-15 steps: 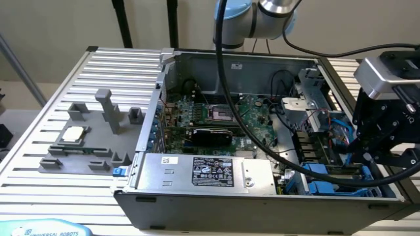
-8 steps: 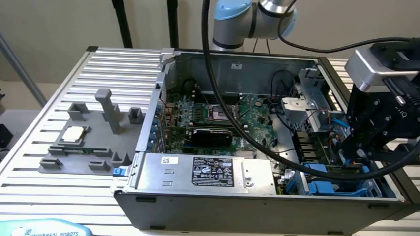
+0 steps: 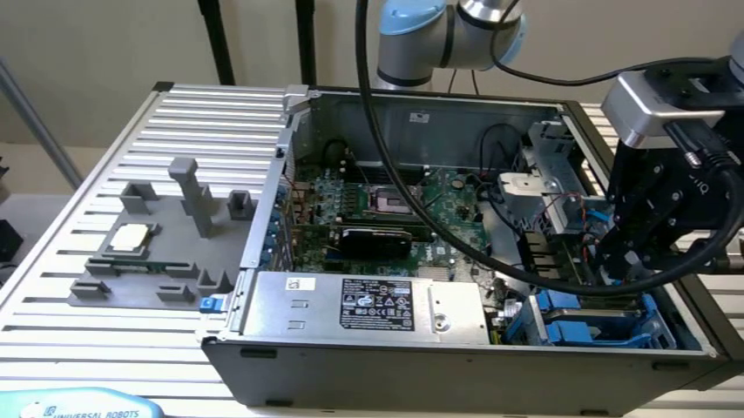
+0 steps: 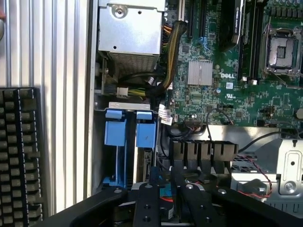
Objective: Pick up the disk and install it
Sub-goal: 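Insert the first disk wire, then insert the second disk wire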
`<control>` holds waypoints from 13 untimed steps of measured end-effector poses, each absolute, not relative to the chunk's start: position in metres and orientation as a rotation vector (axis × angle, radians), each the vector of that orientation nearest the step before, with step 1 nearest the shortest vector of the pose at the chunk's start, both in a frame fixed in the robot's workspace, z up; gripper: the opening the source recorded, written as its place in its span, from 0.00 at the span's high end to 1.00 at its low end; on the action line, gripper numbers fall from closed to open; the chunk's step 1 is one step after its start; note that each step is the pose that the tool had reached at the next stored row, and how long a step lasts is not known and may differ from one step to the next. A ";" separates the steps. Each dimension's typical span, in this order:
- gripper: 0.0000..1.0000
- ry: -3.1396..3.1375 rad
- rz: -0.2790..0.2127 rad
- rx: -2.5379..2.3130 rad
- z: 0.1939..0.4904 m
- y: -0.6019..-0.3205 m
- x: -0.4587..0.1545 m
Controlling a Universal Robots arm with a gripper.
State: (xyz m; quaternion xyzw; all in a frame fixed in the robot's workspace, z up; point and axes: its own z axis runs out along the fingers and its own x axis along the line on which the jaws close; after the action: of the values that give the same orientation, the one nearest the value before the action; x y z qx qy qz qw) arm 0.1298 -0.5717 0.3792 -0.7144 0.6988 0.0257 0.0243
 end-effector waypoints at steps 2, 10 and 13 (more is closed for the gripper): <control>0.75 2.163 0.079 -2.210 0.379 -0.572 0.130; 0.75 2.171 0.072 -2.209 0.374 -0.572 0.131; 0.75 2.172 0.071 -2.208 0.373 -0.572 0.133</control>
State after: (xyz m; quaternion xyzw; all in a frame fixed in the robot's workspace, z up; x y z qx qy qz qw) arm 0.1330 -0.5717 0.3728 -0.7125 0.7010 0.0229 0.0216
